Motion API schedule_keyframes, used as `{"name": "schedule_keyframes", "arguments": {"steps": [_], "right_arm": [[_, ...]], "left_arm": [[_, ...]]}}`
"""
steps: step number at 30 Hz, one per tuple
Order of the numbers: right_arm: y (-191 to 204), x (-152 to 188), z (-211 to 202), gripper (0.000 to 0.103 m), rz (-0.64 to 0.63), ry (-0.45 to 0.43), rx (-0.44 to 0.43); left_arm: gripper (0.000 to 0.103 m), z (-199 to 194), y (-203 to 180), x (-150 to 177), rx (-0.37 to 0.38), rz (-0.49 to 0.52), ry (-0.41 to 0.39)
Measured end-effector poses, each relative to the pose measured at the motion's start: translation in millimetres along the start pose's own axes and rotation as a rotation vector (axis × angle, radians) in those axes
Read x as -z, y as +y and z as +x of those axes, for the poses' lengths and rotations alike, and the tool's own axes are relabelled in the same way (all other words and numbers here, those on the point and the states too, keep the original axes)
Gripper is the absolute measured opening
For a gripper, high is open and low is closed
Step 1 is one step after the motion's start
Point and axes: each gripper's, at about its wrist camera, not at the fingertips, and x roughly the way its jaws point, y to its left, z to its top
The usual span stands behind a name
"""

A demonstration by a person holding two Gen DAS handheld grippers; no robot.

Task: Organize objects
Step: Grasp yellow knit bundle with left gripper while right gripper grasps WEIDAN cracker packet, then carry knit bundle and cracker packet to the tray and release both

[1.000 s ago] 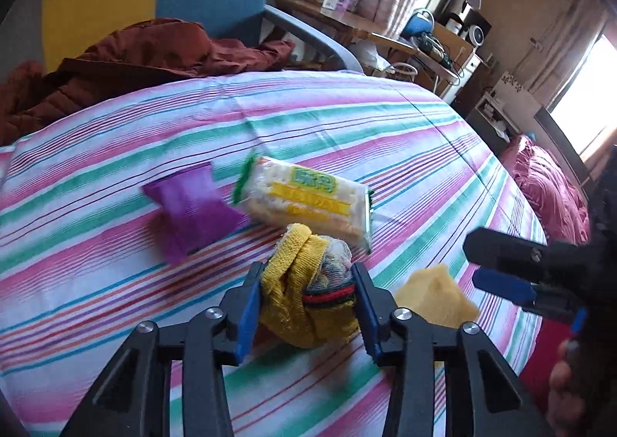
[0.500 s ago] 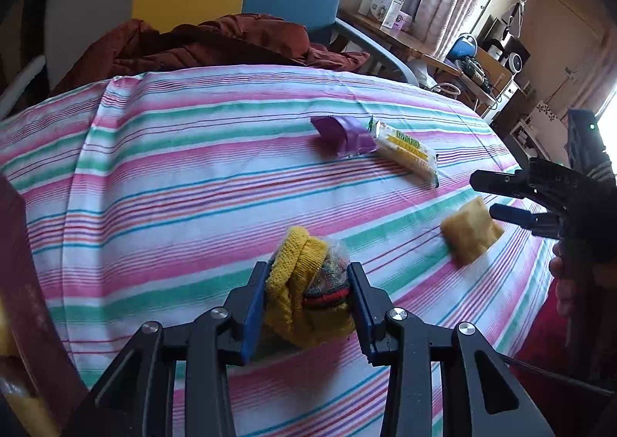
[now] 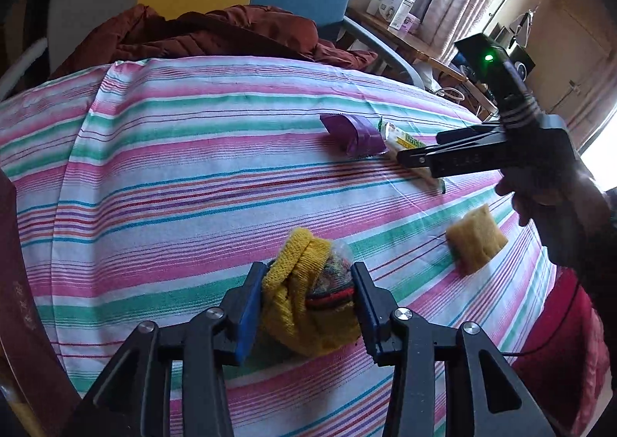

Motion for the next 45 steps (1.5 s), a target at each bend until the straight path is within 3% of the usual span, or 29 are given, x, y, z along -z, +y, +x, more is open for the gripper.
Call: {"name": "schedule_keyframes", "arguments": {"steps": [3,5,6,10,13,17,23,31,39,45], "right_arm": [[2,-5,17,0.082,-0.036,0.03,-0.009],[-2,-4,23,0.069,-0.006,0.041,-0.058],[-3,-4,21,0.054,0.013,0.038,-0.09],[2,14,12,0.048,0.049,0.038,-0.122],[4,28,-1,0.048,0.092,0.015,-0.142],[11,41,-36,0.048,0.16,-0.078,-0.189],[52,52,-81,0.048,0.176,-0.197,-0.298],[112,72,-93,0.048,0.141,-0.212,-0.375],[149,75,-118,0.048,0.121,-0.255,-0.433],[188,69,-130,0.048,0.08,-0.272,-0.489]], "left_arm": [[0.049,3,1,0,0.001,-0.008,0.003],[0.05,5,1,0,0.001,-0.005,0.003],[0.05,6,0,0,0.001,0.0,0.001],[0.047,5,-4,1,-0.007,0.018,-0.011],[0.043,-2,-7,3,-0.013,0.029,-0.021],[0.04,-14,-8,8,-0.033,0.042,-0.028],[0.039,-46,-3,21,-0.039,0.04,-0.062],[0.039,-108,11,37,-0.091,0.028,-0.163],[0.04,-161,30,59,-0.237,0.006,-0.268],[0.04,-187,55,78,-0.304,-0.046,-0.303]]}}
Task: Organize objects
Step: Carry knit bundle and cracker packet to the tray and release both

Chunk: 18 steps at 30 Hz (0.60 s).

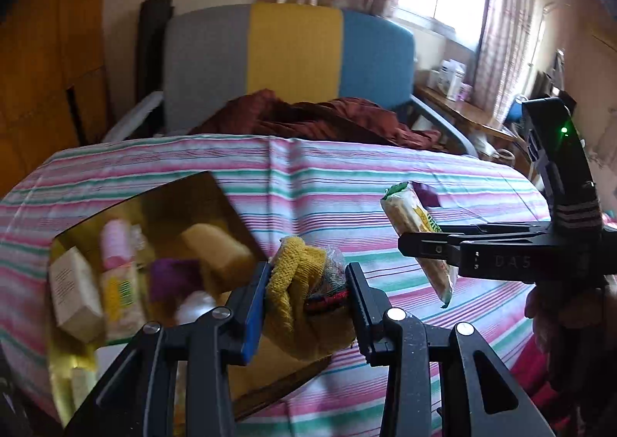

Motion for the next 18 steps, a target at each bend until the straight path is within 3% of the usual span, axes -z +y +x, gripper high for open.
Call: {"name": "schedule_keyframes", "arguments": {"steps": [18], "right_arm": [[124,-25,49,0.048,-0.165,0.067,-0.121]], "left_arm": [[0.04,-60,153,48,-0.153,-0.345,-0.061]]}}
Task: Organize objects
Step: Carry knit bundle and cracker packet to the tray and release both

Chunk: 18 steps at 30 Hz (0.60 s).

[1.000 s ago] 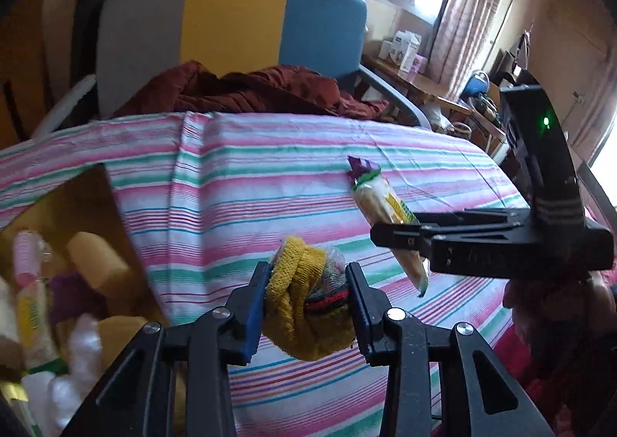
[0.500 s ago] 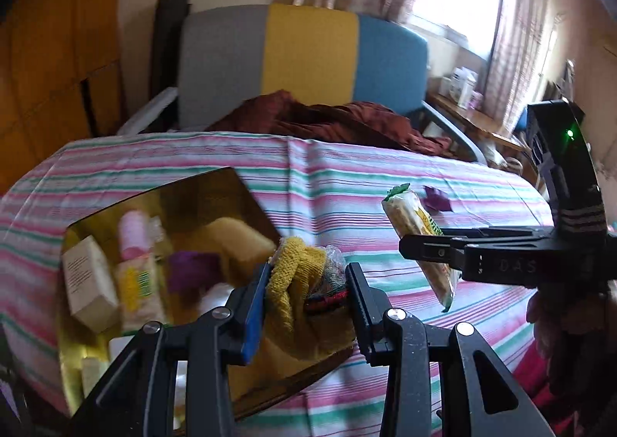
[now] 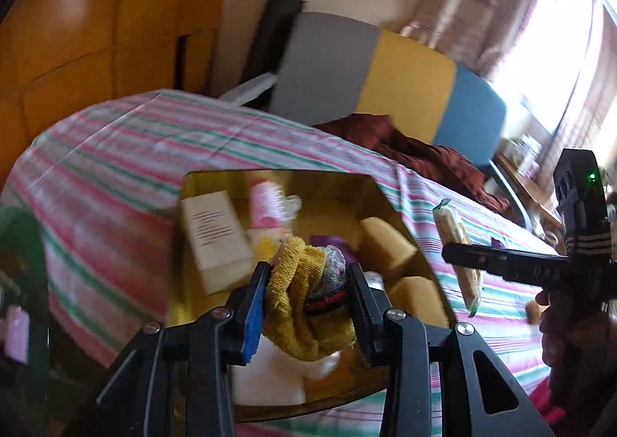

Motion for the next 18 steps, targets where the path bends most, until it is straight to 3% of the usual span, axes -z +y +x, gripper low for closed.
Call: {"name": "schedule_keyframes", "arguments": {"steps": [18], "right_arm": [[28,-52,58,0.048,-0.014,0.057,-0.014]], "left_arm": [[0.04,25,-1,-1,-0.002,0.005,0.034]]}}
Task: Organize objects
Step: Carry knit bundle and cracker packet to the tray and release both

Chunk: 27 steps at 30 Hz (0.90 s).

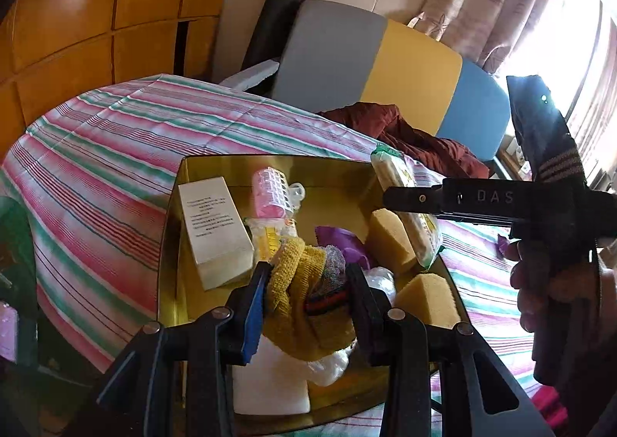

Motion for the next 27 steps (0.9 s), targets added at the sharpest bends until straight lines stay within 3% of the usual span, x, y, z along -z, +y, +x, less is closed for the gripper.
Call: {"name": "schedule_keyframes", "arguments": {"steps": [9,13,27], "right_arm": [[2,-8,20,0.05,-0.009,0.025,0.026],[-1,-6,18,0.045,-0.006,0.012,0.029],[-8,5,-4,0.046,0.019,-0.033,0.035]], "left_arm": [[0.04,15,-10,-1,-0.043,0.045,0.017],[0.04,16,-12,-1,-0.038,0.055,0.018],[0.04,16,-21,0,-0.044,0.07,0.022]]}}
